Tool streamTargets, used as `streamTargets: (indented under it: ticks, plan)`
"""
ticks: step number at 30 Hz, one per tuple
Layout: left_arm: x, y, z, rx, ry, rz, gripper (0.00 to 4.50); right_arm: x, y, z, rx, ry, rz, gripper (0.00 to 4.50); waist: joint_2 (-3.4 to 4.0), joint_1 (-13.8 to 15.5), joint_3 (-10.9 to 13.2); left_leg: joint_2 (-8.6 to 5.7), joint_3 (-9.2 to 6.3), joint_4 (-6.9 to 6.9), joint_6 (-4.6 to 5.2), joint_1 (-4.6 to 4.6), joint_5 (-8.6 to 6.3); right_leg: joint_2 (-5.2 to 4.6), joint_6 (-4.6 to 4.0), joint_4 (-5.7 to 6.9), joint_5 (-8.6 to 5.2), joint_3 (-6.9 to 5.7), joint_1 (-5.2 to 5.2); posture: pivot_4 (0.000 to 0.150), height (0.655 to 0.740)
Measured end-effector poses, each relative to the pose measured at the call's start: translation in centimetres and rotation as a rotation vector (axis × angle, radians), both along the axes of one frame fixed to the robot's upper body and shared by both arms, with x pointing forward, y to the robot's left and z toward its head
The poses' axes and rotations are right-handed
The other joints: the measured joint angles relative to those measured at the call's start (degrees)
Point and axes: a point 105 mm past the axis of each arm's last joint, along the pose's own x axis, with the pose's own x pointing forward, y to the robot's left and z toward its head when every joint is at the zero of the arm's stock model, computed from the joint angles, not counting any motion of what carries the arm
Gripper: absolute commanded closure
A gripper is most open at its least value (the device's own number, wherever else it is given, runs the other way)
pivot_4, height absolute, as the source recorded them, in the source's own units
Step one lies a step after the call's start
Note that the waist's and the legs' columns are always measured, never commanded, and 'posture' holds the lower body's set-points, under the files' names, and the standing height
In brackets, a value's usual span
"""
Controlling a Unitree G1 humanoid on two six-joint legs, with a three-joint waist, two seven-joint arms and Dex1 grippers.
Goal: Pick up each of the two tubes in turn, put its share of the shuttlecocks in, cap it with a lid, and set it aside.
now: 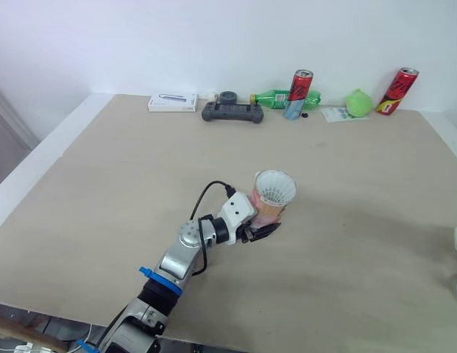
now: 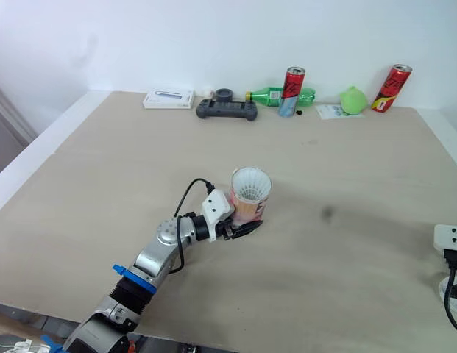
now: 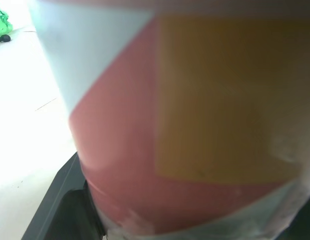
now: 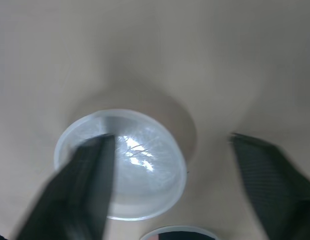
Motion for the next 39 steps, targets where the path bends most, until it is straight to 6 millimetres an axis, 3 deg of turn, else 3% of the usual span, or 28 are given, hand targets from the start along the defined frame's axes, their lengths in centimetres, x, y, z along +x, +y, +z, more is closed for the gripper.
streamTargets:
  ticks: [5,14,16,19,20,21,23,24,27,28,32,34,39]
  plan:
    - [0.2,0.1,0.1,0.003,-0.006,0.007,1.52,-0.1,-0.2,-0.1,-0.002,-0.003,-0.019,4.38,-0.16,0.0,0.0,0.01,0.02,0.05,0.0,0.0,0.01,-0.01,-0.01,0.0,0.08,0.01,0.01,0.15,0.74]
    - [0.7,0.4,0.2,0.026,-0.02,0.013,1.52,0.1,0.4,-0.1,0.049,-0.017,-0.012,4.46,-0.27,-0.14,-0.01,0.19,0.04,0.04,0.0,0.06,0.01,0.17,-0.11,0.0,0.13,0.04,0.0,0.15,0.74]
    - [0.8,0.6,0.1,0.035,-0.017,0.014,1.52,1.5,2.2,0.7,0.11,-0.055,0.066,4.46,-0.2,-0.43,-0.03,0.24,0.16,0.03,0.0,0.16,0.01,0.22,-0.13,0.01,0.18,0.15,0.01,0.15,0.74]
    - [1.0,0.5,0.3,0.028,-0.015,0.015,1.52,4.1,6.6,3.1,0.185,-0.156,0.22,4.46,0.09,-0.55,0.06,0.26,0.25,0.01,-0.03,0.26,0.03,0.24,-0.1,0.13,0.2,0.28,0.0,0.15,0.74]
    - [1.2,0.4,0.0,0.019,0.01,0.024,1.52,5.7,10.8,6.0,0.249,-0.256,0.352,4.46,0.26,-0.66,0.06,0.27,0.33,0.0,-0.05,0.3,0.04,0.25,-0.08,0.17,0.21,0.37,-0.04,0.15,0.74]
    - [1.2,0.3,0.0,0.017,0.012,0.024,1.52,5.8,11.1,6.2,0.252,-0.264,0.361,4.46,0.31,-0.7,0.04,0.27,0.33,-0.01,-0.06,0.35,0.03,0.27,-0.09,0.19,0.21,0.38,-0.01,0.15,0.74]
    - [1.1,-0.1,0.2,-0.016,0.027,0.019,1.52,6.5,15.0,9.5,0.317,-0.356,0.452,4.46,0.12,-0.21,0.14,0.32,0.13,0.0,-0.16,0.27,0.07,0.3,-0.13,0.18,0.18,0.17,-0.04,0.15,0.74]
    - [1.4,0.3,0.0,-0.022,0.045,0.035,1.52,7.0,18.0,11.3,0.388,-0.417,0.525,4.46,0.12,-0.29,0.14,0.33,0.15,0.0,-0.18,0.25,0.06,0.3,-0.13,0.16,0.18,0.19,-0.07,0.15,0.74]
    - [1.4,0.0,-0.2,-0.046,0.069,0.037,1.52,7.7,24.0,14.9,0.532,-0.548,0.686,4.46,0.08,-0.27,0.16,0.33,0.17,-0.01,-0.19,0.14,0.03,0.26,-0.13,0.09,0.18,0.14,-0.15,0.15,0.74]
    - [1.4,-0.2,-0.2,-0.05,0.072,0.034,1.52,7.7,24.6,15.3,0.542,-0.561,0.704,4.46,0.09,-0.18,0.15,0.33,0.16,-0.01,-0.19,0.08,0.03,0.26,-0.13,0.09,0.18,0.13,-0.19,0.15,0.74]
    - [1.3,-0.4,-0.3,-0.052,0.063,0.021,1.52,8.8,30.2,18.1,0.631,-0.663,0.87,4.46,-0.06,0.13,0.12,0.31,0.12,0.02,-0.16,-0.31,0.03,0.23,-0.11,0.07,0.2,0.11,-0.49,0.15,0.74]
    - [1.2,-0.5,-0.4,-0.04,0.059,0.015,1.52,9.2,31.8,18.7,0.635,-0.679,0.924,4.46,-0.08,0.22,0.11,0.29,0.14,0.02,-0.14,-0.35,0.03,0.19,-0.1,0.07,0.21,0.09,-0.52,0.15,0.74]
    - [1.4,-0.7,-0.6,-0.026,0.052,0.013,1.52,10.2,33.6,18.2,0.595,-0.675,0.997,4.46,-0.37,0.33,-0.02,0.26,0.09,0.08,-0.12,-0.36,0.04,0.06,-0.12,0.05,0.25,-0.07,-0.47,0.15,0.74]
